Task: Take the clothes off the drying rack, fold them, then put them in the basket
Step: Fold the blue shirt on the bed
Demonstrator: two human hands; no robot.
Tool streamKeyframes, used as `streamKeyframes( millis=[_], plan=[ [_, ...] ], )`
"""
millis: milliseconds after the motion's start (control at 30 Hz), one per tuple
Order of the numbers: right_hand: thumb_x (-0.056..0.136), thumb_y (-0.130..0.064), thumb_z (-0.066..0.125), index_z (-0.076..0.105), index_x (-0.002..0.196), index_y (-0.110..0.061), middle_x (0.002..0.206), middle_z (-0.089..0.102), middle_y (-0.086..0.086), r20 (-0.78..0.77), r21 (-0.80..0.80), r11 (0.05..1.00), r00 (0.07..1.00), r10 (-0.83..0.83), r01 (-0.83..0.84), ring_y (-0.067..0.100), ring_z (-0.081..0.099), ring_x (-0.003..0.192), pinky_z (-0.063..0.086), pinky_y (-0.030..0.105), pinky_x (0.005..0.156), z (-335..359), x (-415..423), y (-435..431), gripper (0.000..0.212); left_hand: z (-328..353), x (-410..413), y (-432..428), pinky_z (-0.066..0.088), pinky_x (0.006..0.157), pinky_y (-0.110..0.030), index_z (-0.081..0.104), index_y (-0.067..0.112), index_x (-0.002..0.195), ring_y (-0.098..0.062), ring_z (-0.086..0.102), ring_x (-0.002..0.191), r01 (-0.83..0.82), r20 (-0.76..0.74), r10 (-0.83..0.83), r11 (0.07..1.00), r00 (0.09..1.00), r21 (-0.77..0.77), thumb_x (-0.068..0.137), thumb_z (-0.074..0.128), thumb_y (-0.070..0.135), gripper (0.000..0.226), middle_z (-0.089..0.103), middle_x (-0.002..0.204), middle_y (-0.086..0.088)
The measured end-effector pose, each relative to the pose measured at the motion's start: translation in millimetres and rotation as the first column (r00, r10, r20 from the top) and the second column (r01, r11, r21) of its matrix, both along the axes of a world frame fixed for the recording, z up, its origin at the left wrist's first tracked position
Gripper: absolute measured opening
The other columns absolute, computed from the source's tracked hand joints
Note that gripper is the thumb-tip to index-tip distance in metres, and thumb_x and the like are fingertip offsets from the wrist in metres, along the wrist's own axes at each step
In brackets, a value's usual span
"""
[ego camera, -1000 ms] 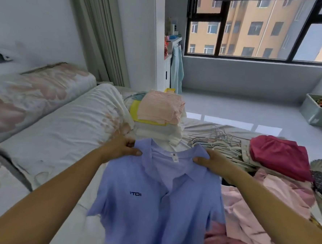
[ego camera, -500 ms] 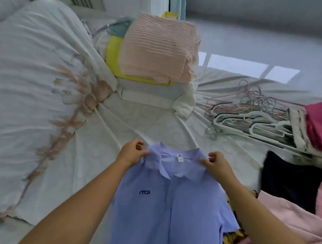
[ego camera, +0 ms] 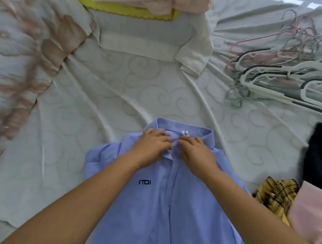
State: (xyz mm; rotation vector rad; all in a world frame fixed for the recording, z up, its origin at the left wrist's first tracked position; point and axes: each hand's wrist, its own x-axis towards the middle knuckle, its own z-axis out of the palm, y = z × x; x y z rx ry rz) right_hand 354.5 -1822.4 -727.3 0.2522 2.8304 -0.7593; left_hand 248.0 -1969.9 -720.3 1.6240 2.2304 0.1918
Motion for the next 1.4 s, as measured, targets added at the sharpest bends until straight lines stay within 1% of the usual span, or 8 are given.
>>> streamKeyframes(
  millis=[200,367,633,767,967,1100,1267,1400],
  plan=[
    [0.086,-0.020,0.062,0.069,0.102,-0.012,0.103,0.057,0.009,0.108,-0.007,1.000,0.994,-0.002,0.003,0.026,0.049,0.104,0.036,0.031,0.080,-7,-8,15,0.020,-5,-28,-3,0.048,0.065,-0.036,0.070,0.021,0.075,-0.019,0.067,0.067,0.029,0.079,-0.033,0.999,0.996,0.046,0.063,0.067,0.023,0.012,0.068,0.070,0.002],
    [0.063,-0.022,0.073,0.072,0.073,-0.018,0.073,0.057,0.002,0.027,-0.122,0.989,0.996,0.084,-0.081,0.026,0.050,0.071,0.041,0.038,0.065,-3,10,20,0.011,6,-17,17,0.023,0.097,-0.030,0.065,0.023,0.105,-0.016,0.054,0.106,-0.050,0.062,0.068,0.967,0.996,-0.249,0.093,0.046,0.031,0.024,0.065,0.104,0.004],
    [0.076,-0.036,0.074,0.069,0.105,-0.025,0.094,0.056,-0.006,0.201,-0.116,0.984,0.967,0.155,-0.134,0.017,0.037,0.093,0.031,0.030,0.084,8,23,19,0.031,1,-9,26,0.022,0.092,-0.034,0.063,0.030,0.103,-0.014,0.041,0.110,0.086,0.105,-0.048,0.914,0.993,-0.397,0.081,0.064,0.041,0.025,0.056,0.106,0.009],
    [0.075,-0.040,0.074,0.070,0.104,-0.027,0.103,0.054,-0.007,0.236,-0.102,0.962,0.933,0.270,-0.253,0.016,0.032,0.093,0.027,0.029,0.085,11,27,25,0.032,-4,-5,27,0.021,0.090,-0.032,0.066,0.027,0.091,-0.009,0.048,0.087,-0.032,0.288,0.136,0.940,0.948,-0.339,0.081,0.067,0.036,0.014,0.057,0.081,0.011],
    [0.080,-0.042,0.068,0.068,0.101,-0.031,0.088,0.047,-0.017,0.271,-0.111,0.938,0.898,0.345,-0.327,0.010,0.031,0.091,0.023,0.023,0.079,15,23,32,0.024,-5,-5,31,0.025,0.097,-0.032,0.071,0.025,0.093,-0.013,0.053,0.095,-0.093,0.405,0.294,0.889,0.866,-0.448,0.082,0.065,0.039,0.018,0.069,0.094,0.006],
    [0.076,-0.044,0.071,0.073,0.096,-0.032,0.083,0.046,-0.012,0.202,-0.141,0.928,0.908,0.367,-0.344,0.014,0.033,0.087,0.024,0.027,0.079,13,25,37,0.023,-5,-6,30,0.028,0.094,-0.030,0.072,0.022,0.091,-0.016,0.050,0.092,-0.170,0.466,0.430,0.849,0.774,-0.501,0.082,0.066,0.038,0.020,0.059,0.081,0.003],
    [0.059,-0.045,0.075,0.072,0.079,-0.040,0.071,0.035,-0.017,0.110,-0.058,0.883,0.876,0.470,-0.466,0.010,0.031,0.076,0.030,0.024,0.066,9,32,40,0.021,-6,-5,30,0.029,0.062,-0.021,0.070,0.025,0.083,-0.020,0.043,0.086,-0.199,0.513,0.514,0.813,0.687,-0.548,0.079,0.068,0.039,0.015,0.055,0.077,0.002],
    [0.062,-0.041,0.070,0.071,0.068,-0.033,0.063,0.051,-0.014,-0.084,-0.091,0.945,0.948,0.308,-0.315,0.008,0.030,0.069,0.037,0.029,0.057,2,33,35,0.010,-10,-5,29,0.034,0.074,-0.026,0.070,0.021,0.083,-0.022,0.048,0.092,-0.232,0.499,0.560,0.785,0.661,-0.574,0.075,0.068,0.048,0.028,0.052,0.074,0.004]
  ],
)
